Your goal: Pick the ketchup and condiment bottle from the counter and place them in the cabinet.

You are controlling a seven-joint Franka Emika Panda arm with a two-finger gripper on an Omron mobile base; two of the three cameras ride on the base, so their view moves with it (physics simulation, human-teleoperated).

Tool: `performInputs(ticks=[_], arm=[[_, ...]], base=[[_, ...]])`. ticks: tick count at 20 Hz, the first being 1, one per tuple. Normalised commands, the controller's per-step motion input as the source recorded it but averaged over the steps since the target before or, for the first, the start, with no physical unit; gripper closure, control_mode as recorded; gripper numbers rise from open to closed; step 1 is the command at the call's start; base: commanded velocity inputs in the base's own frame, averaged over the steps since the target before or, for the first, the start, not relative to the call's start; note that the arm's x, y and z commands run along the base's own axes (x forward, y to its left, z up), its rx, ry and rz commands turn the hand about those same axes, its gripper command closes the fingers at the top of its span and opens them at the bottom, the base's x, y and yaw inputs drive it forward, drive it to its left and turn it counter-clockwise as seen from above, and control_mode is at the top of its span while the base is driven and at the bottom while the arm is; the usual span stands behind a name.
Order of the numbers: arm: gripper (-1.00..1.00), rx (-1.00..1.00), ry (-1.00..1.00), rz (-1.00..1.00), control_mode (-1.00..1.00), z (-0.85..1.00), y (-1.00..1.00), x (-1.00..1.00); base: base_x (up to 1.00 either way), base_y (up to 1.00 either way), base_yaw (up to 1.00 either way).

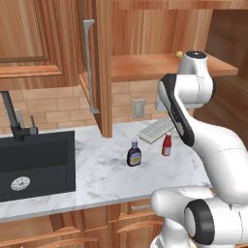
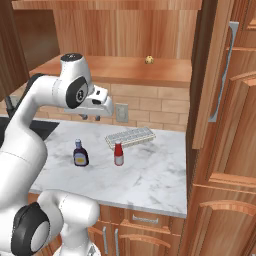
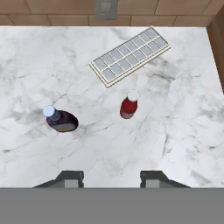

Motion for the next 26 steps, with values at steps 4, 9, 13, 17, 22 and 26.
performInputs(ticks=[4, 9, 13, 17, 22, 26], arm=[[-1.0, 0.0, 0.0, 0.0, -1.0, 0.0, 0.0, -0.09], [-1.0, 0.0, -0.01, 0.0, -1.0, -0.01, 0.06, -0.32], [-1.0, 0.0, -0.04, 0.0, -1.0, -0.07, 0.16, -0.42], [-1.0, 0.0, -0.05, 0.0, -1.0, -0.12, 0.2, -0.42], [-1.0, 0.0, -0.03, -0.01, -1.0, -0.15, 0.24, -0.33], [-1.0, 0.0, 0.0, -0.01, -1.0, -0.18, 0.25, -0.24]], base=[[0.0, 0.0, 0.0], [0.0, 0.0, 0.0], [0.0, 0.0, 0.0], [0.0, 0.0, 0.0], [0.0, 0.0, 0.0], [0.0, 0.0, 0.0]])
